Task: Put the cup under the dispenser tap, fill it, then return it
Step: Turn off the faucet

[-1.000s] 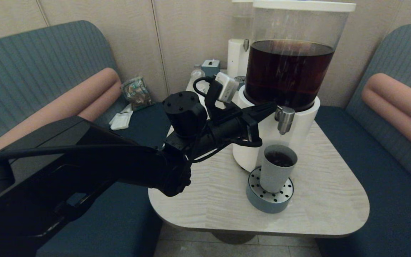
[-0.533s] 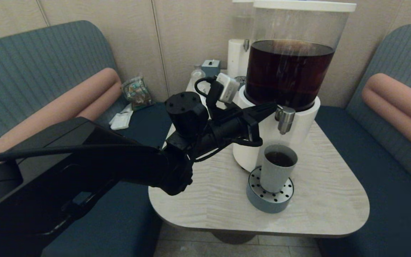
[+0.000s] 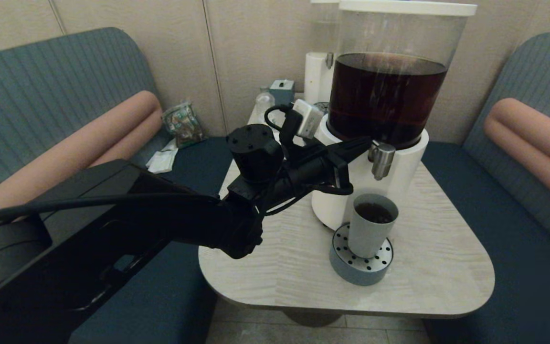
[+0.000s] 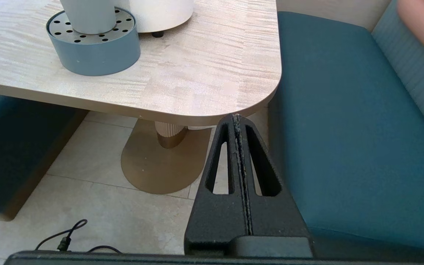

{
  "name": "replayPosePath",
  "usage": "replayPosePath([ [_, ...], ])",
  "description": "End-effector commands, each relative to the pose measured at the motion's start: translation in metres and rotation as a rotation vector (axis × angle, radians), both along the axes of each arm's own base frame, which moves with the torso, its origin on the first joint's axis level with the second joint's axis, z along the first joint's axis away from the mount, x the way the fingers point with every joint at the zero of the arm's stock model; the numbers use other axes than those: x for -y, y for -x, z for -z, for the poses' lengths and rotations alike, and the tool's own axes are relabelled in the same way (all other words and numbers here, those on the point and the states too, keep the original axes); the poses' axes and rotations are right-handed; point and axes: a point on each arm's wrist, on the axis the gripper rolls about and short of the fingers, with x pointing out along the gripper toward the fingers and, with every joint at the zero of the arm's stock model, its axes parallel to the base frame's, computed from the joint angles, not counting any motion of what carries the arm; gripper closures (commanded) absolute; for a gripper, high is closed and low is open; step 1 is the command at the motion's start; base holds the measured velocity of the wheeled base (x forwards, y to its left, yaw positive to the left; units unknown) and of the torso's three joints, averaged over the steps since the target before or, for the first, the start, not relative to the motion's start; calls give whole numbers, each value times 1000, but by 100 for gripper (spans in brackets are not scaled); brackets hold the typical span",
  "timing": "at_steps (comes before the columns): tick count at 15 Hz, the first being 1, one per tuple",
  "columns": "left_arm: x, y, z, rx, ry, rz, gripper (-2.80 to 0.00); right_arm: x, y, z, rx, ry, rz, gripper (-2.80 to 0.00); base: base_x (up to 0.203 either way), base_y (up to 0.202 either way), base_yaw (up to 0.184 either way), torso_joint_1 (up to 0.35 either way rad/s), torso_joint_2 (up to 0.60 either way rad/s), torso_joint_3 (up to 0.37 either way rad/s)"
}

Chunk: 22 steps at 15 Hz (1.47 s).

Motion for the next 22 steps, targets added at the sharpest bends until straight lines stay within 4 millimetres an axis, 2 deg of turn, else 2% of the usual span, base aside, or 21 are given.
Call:
replayPosePath([
  [1,1,-2,2,4,3,3,0,0,0,0,2,1,-1,0,0,0,0,0,0,0],
  [22,17,1,-2,14,6,38,0,0,0,0,1,1,-1,0,0,0,0,0,0,0],
])
